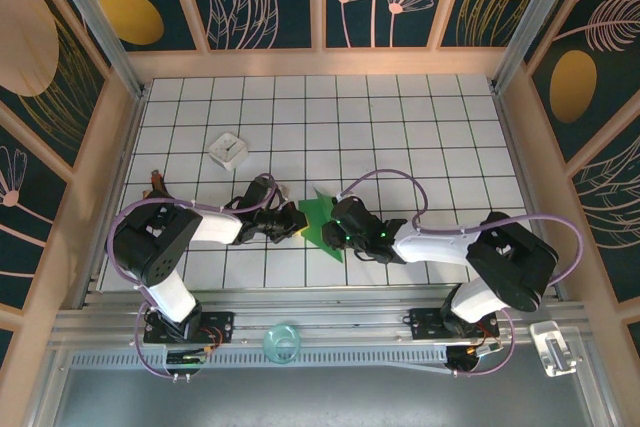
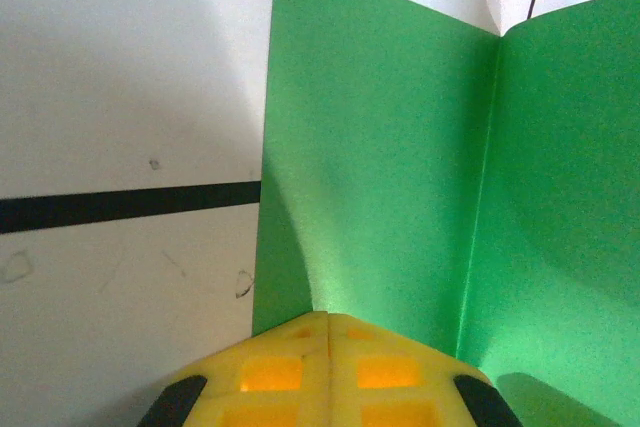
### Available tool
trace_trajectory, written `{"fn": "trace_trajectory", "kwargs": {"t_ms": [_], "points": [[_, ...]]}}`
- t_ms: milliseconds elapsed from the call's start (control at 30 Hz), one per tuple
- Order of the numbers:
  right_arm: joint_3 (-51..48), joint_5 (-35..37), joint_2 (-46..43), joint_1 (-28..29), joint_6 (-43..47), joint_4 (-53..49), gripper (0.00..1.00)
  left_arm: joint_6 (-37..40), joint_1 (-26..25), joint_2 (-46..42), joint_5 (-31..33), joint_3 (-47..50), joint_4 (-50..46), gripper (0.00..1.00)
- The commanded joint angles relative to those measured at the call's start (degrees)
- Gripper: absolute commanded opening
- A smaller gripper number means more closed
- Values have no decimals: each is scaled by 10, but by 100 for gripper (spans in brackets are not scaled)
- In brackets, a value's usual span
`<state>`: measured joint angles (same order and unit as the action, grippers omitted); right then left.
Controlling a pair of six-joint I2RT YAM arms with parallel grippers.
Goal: Fold a paper plane with a square sheet of paper (pick it up from the middle)
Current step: Perform the fourth fold on the wing at the bottom-center of the table.
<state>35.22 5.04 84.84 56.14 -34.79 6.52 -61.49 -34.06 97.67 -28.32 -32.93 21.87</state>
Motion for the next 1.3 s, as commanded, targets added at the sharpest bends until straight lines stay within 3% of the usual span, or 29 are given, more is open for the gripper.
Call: {"fn": "trace_trajectory", "kwargs": {"t_ms": [0,400,1267], "points": [[9,8,-13,5,14,-7,27,14,-4,27,5,-3,-20,4],[41,50,13,15,19,-55,34,15,-3,28,3,-6,-22,4],[33,56,12,20,5,-65,29,14,-4,26,1,-4,-21,3]]}}
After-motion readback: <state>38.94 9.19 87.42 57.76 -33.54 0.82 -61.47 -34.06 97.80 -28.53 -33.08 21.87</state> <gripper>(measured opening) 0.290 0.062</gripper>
